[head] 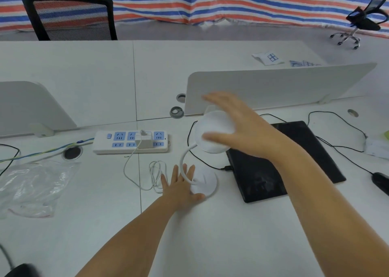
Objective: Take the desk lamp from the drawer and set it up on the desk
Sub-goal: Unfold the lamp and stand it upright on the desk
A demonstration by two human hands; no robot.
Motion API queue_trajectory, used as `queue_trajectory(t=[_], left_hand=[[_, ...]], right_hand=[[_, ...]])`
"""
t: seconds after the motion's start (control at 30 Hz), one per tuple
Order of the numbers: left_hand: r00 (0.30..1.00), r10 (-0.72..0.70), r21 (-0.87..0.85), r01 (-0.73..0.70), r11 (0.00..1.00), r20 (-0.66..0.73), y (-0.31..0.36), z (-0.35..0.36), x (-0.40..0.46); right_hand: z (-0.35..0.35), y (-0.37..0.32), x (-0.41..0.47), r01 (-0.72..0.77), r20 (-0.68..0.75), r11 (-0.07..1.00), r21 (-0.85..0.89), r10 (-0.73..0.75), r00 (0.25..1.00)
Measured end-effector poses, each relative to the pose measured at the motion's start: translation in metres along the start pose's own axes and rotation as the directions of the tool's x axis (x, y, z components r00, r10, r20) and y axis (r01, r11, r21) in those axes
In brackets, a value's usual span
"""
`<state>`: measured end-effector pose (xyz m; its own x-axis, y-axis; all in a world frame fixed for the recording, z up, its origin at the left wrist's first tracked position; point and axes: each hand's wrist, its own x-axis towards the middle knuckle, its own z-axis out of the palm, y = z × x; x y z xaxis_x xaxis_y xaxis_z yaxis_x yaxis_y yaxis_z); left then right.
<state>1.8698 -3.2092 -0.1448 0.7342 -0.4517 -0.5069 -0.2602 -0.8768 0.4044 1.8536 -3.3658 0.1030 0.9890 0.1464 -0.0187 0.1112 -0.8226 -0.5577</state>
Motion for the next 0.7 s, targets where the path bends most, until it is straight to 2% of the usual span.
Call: queue_trajectory(t=[0.07, 0.13, 0.2, 0.47, 0.57, 0.7], left_hand=[[1.0, 0.006, -0.006, -0.006, 1.0, -0.006, 0.0, 0.0, -0.001], [1.0, 0.013, -0.001, -0.013, 1.0, -0.007, 0.0, -0.001, -0.001], [1.0, 0.01, 0.018, -0.01, 1.0, -0.006, -0.001, 0.0, 0.0], [1.0, -0.01, 0.035, 0.01, 0.999, 0.014, 0.0, 0.002, 0.003], [1.0, -0.01, 0.051, 0.009, 0.999, 0.021, -0.002, 0.004, 0.005], [1.0, -0.004, 0.215, 0.005, 0.977, -0.007, -0.005, 0.007, 0.008]], right_hand=[[0.008, 0.012, -0.019, -0.144, -0.196, 0.894, 0.424, 0.246, 0.949], [0.026, 0.019, -0.031, -0.265, -0.161, 0.744, 0.613, 0.446, 0.88], [0.046, 0.018, -0.033, -0.305, -0.136, 0.726, 0.616, 0.48, 0.867], [0.063, -0.001, -0.018, -0.252, -0.215, 0.65, 0.717, 0.55, 0.807], [0.068, -0.01, -0.017, -0.236, -0.269, 0.718, 0.654, 0.513, 0.815], [0.085, -0.026, -0.017, -0.191, -0.29, 0.822, 0.536, 0.392, 0.873]])
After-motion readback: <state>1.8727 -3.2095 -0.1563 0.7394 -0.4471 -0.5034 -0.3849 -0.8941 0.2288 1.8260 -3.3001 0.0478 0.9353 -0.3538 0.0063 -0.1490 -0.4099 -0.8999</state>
